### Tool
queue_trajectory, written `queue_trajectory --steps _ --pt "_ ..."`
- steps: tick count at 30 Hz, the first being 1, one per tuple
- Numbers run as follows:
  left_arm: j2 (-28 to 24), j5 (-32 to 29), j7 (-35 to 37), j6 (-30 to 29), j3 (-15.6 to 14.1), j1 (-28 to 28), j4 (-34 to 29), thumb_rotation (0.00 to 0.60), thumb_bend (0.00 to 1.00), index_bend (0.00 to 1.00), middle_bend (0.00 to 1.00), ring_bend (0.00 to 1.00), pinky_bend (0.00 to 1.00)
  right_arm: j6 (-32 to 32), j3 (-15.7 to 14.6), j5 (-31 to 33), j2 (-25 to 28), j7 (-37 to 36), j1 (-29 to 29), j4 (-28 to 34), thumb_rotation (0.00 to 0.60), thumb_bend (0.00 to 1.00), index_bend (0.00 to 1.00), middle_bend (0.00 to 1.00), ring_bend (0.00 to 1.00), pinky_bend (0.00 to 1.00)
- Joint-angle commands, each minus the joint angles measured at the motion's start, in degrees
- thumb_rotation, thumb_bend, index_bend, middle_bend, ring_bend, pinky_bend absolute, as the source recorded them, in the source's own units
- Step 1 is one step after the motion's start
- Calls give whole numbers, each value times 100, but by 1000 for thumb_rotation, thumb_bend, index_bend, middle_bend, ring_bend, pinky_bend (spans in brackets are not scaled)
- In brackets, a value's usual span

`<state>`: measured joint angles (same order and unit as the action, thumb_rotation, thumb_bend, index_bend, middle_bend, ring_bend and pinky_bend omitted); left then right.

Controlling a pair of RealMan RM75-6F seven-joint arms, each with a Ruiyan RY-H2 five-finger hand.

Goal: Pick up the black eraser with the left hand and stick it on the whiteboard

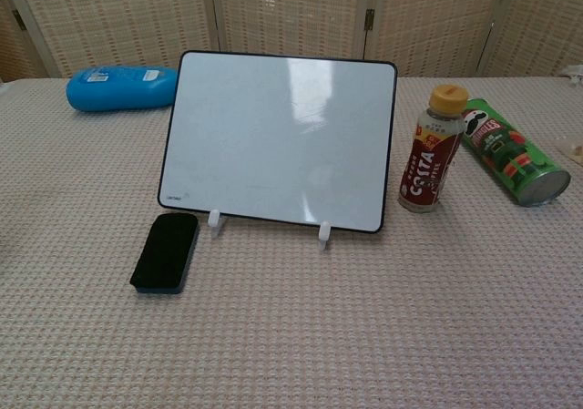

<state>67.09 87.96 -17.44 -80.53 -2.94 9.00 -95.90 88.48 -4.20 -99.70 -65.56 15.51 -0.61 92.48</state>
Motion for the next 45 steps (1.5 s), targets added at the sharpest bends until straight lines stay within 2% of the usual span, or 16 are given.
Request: queue_trajectory --steps 1,7,10,12,14,17,20,23,24,26,29,35,45 --pt "-6 15 -15 14 -13 -9 -3 600 246 0 0 0 0 -20 3 8 2 -3 10 5 600 294 0 0 19 0" --pt "9 452 10 77 -122 94 137 600 246 0 0 0 0 -7 8 14 -4 2 -2 -2 600 295 0 0 19 0" --pt "31 853 -263 241 -182 292 403 600 244 0 51 1 19 -68 23 60 -43 62 12 0 600 294 0 0 18 0" --pt "-18 1058 -544 432 -181 475 424 600 243 3 156 38 101 -160 38 108 -77 141 45 8 600 294 0 0 19 0" --pt "-70 1310 -871 622 -173 680 447 600 243 11 322 156 271 -229 60 152 -109 210 74 21 600 294 0 0 19 0" --pt "-35 1719 -1083 803 -150 979 555 600 242 49 627 433 559 -303 83 220 -141 285 99 30 600 295 0 0 20 0" --pt "20 2000 -956 801 -157 1143 723 600 242 109 805 604 698 -329 87 247 -143 307 105 37 600 295 0 0 21 0" --pt "147 2387 -572 849 -196 1441 1073 600 236 130 914 716 788 -332 82 249 -136 307 108 43 600 295 0 0 22 0" --pt "300 2778 -493 882 -185 1724 1376 600 233 130 928 731 800 -312 74 236 -124 286 100 46 600 295 0 0 22 0" --pt "547 3125 -150 776 -207 1996 1891 600 220 126 955 760 822 -285 67 217 -115 266 93 45 600 295 0 0 22 0" --pt "811 3422 164 703 -257 2288 2417 600 198 100 975 781 838 -269 67 212 -124 276 88 40 600 294 0 0 22 0" --pt "1176 3810 446 683 -351 2794 3020 600 178 72 982 789 838 -299 63 239 -153 336 88 37 600 294 0 0 25 0" --pt "1576 3660 761 712 -425 3112 3676 600 176 102 982 789 838 -166 53 260 -186 388 -5 34 600 294 0 0 23 0"
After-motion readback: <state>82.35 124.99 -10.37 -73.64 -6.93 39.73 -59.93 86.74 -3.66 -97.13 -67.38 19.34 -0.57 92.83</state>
